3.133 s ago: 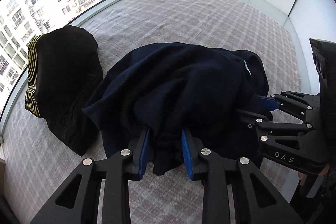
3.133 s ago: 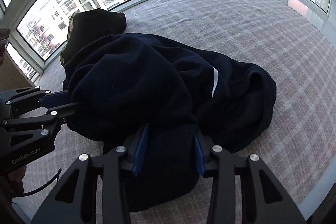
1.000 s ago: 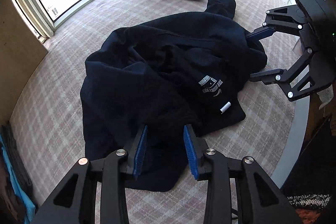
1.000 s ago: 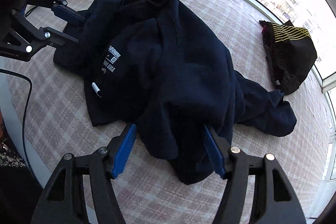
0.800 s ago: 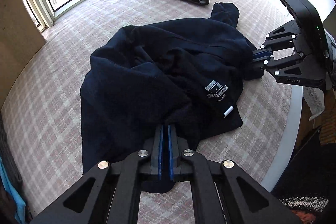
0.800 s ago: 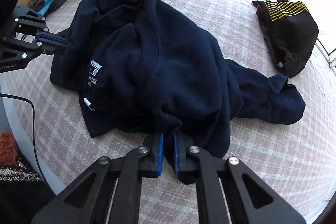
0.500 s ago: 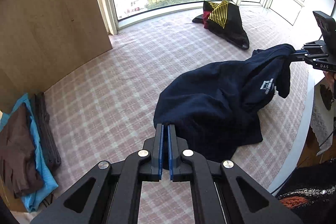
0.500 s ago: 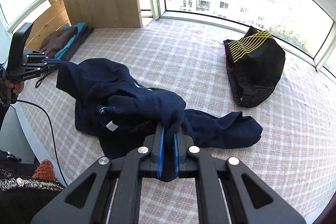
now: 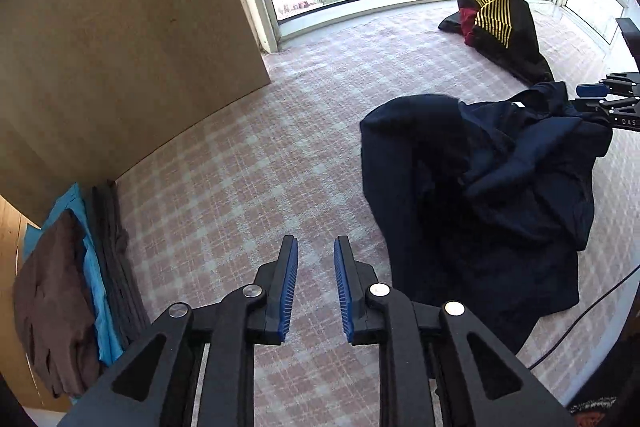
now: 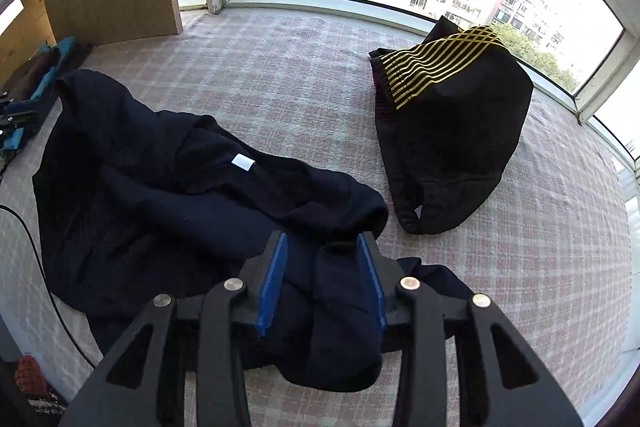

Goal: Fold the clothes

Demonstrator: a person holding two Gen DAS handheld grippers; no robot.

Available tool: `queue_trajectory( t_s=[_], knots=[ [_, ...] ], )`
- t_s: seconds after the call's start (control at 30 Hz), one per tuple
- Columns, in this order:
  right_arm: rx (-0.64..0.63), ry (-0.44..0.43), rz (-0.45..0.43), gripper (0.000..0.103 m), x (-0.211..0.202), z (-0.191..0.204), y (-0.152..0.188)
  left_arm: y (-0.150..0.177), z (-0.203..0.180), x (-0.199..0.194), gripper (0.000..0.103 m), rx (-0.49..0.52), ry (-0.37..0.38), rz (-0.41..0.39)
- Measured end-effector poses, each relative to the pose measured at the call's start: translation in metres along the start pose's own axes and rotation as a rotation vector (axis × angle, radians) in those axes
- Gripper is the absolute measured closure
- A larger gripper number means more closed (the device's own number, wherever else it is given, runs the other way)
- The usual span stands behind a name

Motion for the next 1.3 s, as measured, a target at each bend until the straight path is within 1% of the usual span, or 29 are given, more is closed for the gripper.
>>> queue_trajectory(
  t_s=[0.07, 0.1, 0.2, 0.3, 0.4, 0.43, 0.5, 0.57, 0.7, 0.77, 0.87, 0.97, 1.03, 1.13, 1.17, 1.27, 1.3],
  knots=[
    [-0.013, -0.022, 0.011, 0.044, -0.001, 0.011, 0.009, -0.008, -0.02, -0.011, 0.062, 0.017, 0.048, -0.037],
    [-0.013, -0.031, 0.03, 0.044, 0.004, 0.015, 0.012, -0.013, -0.029, -0.015, 0.062, 0.023, 0.072, -0.051],
    [-0.007, -0.05, 0.091, 0.044, 0.021, 0.026, 0.02, -0.028, -0.053, -0.011, 0.062, 0.033, 0.142, -0.056],
    [0.014, -0.058, 0.158, 0.044, 0.041, 0.032, 0.025, -0.038, -0.073, -0.005, 0.062, 0.058, 0.164, -0.048],
    [0.009, -0.046, 0.173, 0.043, 0.048, 0.035, 0.029, -0.042, -0.083, 0.002, 0.062, 0.07, 0.162, -0.037],
    [0.001, -0.042, 0.173, 0.042, 0.049, 0.036, 0.03, -0.043, -0.084, 0.005, 0.062, 0.072, 0.165, -0.032],
    [-0.019, -0.036, 0.179, 0.035, 0.05, 0.038, 0.032, -0.043, -0.082, 0.011, 0.062, 0.076, 0.161, -0.023],
    [-0.037, -0.039, 0.188, 0.031, 0.051, 0.039, 0.034, -0.041, -0.079, 0.019, 0.062, 0.079, 0.152, -0.013],
    [-0.06, -0.069, 0.181, 0.028, 0.048, 0.035, 0.034, -0.032, -0.059, 0.03, 0.062, 0.082, 0.149, 0.012],
    [-0.072, -0.085, 0.178, 0.027, 0.046, 0.033, 0.034, -0.026, -0.05, 0.034, 0.062, 0.111, 0.154, 0.034],
    [-0.09, -0.108, 0.173, 0.027, 0.043, 0.031, 0.035, -0.02, -0.051, 0.033, 0.062, 0.212, 0.167, 0.051],
    [-0.084, -0.102, 0.102, 0.028, 0.022, 0.011, 0.029, -0.025, -0.061, 0.028, 0.062, 0.332, 0.18, 0.034],
    [-0.079, -0.093, 0.054, 0.028, 0.008, -0.003, 0.024, -0.032, -0.072, 0.027, 0.059, 0.42, 0.168, 0.017],
    [-0.08, -0.069, 0.054, 0.028, 0.004, -0.022, 0.018, -0.042, -0.092, 0.034, 0.058, 0.588, 0.13, 0.013],
    [-0.087, -0.068, 0.063, 0.028, 0.007, -0.028, 0.014, -0.045, -0.098, 0.038, 0.058, 0.637, 0.129, 0.021],
    [-0.137, -0.066, 0.074, 0.028, 0.013, -0.034, 0.007, -0.05, -0.111, 0.05, 0.058, 0.761, 0.157, 0.058],
    [-0.161, -0.063, 0.07, 0.028, 0.014, -0.034, 0.005, -0.052, -0.113, 0.056, 0.058, 0.784, 0.162, 0.064]
  ],
)
Point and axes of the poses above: each gripper's, at about its wrist camera, not at the fingertips, and x roughly the way its jaws point, z to its left, y to its underside, the point moved 1 cm from there along x, roughly the way its jaws point, and after that the axes turned 5 degrees about y, right-handed, at the moved point
